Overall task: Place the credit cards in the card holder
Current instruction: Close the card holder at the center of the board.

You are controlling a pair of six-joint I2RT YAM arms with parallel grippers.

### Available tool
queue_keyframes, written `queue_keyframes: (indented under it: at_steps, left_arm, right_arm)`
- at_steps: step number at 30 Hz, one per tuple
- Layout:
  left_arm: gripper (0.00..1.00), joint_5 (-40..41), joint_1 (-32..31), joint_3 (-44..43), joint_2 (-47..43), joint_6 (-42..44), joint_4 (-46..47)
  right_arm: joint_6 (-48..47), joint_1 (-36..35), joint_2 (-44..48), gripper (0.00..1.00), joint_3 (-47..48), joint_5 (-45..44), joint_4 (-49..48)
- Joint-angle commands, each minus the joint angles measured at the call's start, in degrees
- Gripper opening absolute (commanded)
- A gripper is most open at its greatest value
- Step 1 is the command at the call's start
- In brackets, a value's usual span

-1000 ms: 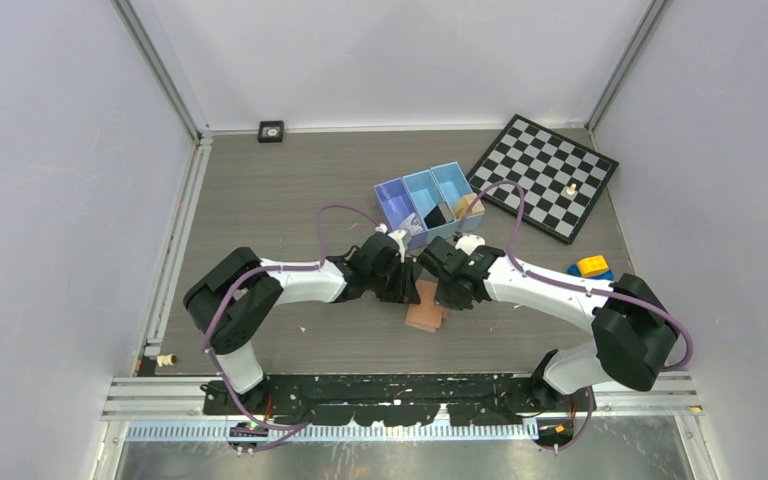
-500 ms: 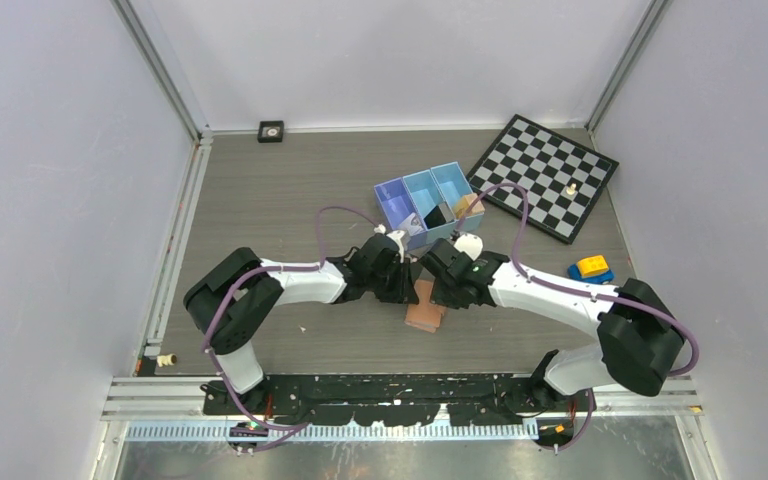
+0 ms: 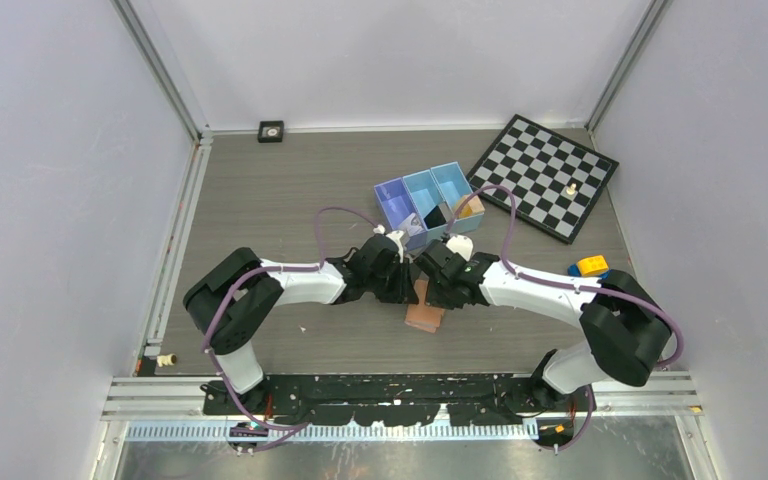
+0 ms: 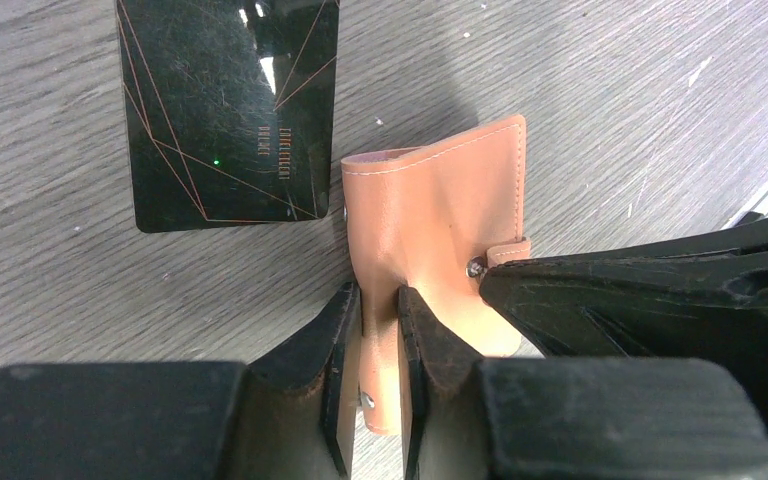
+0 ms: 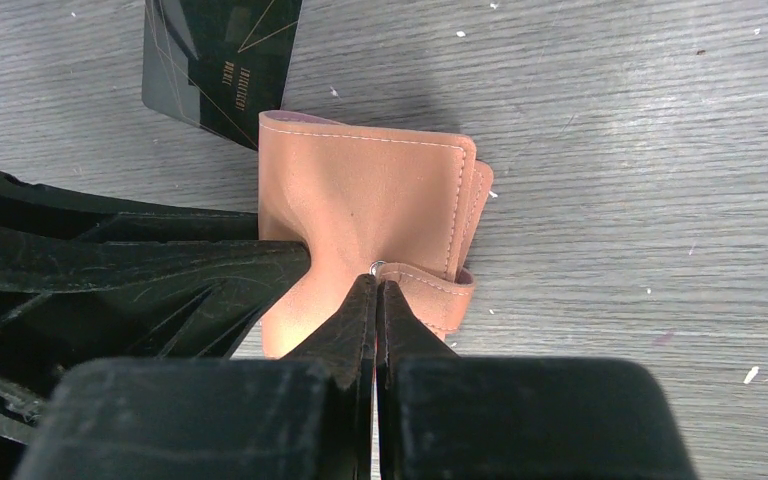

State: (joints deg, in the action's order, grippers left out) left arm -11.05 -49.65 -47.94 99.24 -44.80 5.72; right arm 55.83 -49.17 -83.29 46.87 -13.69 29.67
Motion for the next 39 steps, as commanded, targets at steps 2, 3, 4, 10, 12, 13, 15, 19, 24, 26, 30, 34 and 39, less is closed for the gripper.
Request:
queue_keyframes:
  at_steps: [2,3,4,10,12,13,15,19,24,26,30,34,39]
  left_arm:
    - [0.06,1.2,-0.8,1.5,0.8,0.6,-1.3]
    - [0.06,1.2,-0.8,1.5,0.8,0.5,-1.3]
    - [0.05,1.2,-0.8,1.5,0.8,0.6,-1.3]
    - [0.02,1.2,-0.8,1.3,1.1,0.6,-1.4]
    - [0.01,1.1,-0.8,1.3,1.1,0.6,-1.4]
    - [0.01,1.1,-0.8,1.4,1.1,0.6,-1.4]
    - [0.0,1.1,-0.8,1.4,1.1,0.6,-1.4]
    - [0.0,1.1,-0.8,1.3,1.1,0.6,-1.4]
    - [0.0,1.1,-0.8,1.4,1.1,0.6,-1.4]
    - [0.0,1.1,-0.8,1.3,1.1,0.6,-1.5]
    - [0.0,1.1,-0.8,1.4,1.1,0.6,-1.5]
    - [0.0,1.0,-0.8,1.4,1.1,0.6,-1.5]
    - [0.0,0.9,-0.8,1.4,1.1,0.7,-1.5]
  right_arm:
    - [-0.7,-0.3,-1.1,0.0,0.9,-1.2,-0.5]
    - [-0.8,-0.3,-1.1,0.0,0.9,-1.4,-0.5]
    - [-0.9,-0.3,-1.0,0.01,0.7,-1.8,-0.6]
    - [-1.2,0.0,0.0,0.0,0.0,-1.8,-2.3]
    - [-1.7,0.3,0.2,0.0,-0.1,-1.5,-2.6]
    - [-2.0,0.5,0.2,0.01,-0.1,-1.3,-2.7]
    - [-2.2,0.9,-0.1,0.01,-0.2,-0.7,-3.1]
    - [-2.3,1.2,-0.7,0.01,-0.4,0.2,-4.4]
    - [-2.7,1.4,-2.1,0.01,-0.3,0.9,-4.7]
    - [-2.4,1.4,-2.5,0.0,-0.5,1.3,-4.7]
    - [-2.3,1.5,-3.2,0.01,-0.8,1.7,-4.7]
    - [-2.5,1.8,-4.0,0.0,-0.6,2.0,-4.6]
    - [-2.7,2.3,-5.3,0.01,0.2,2.8,-4.0]
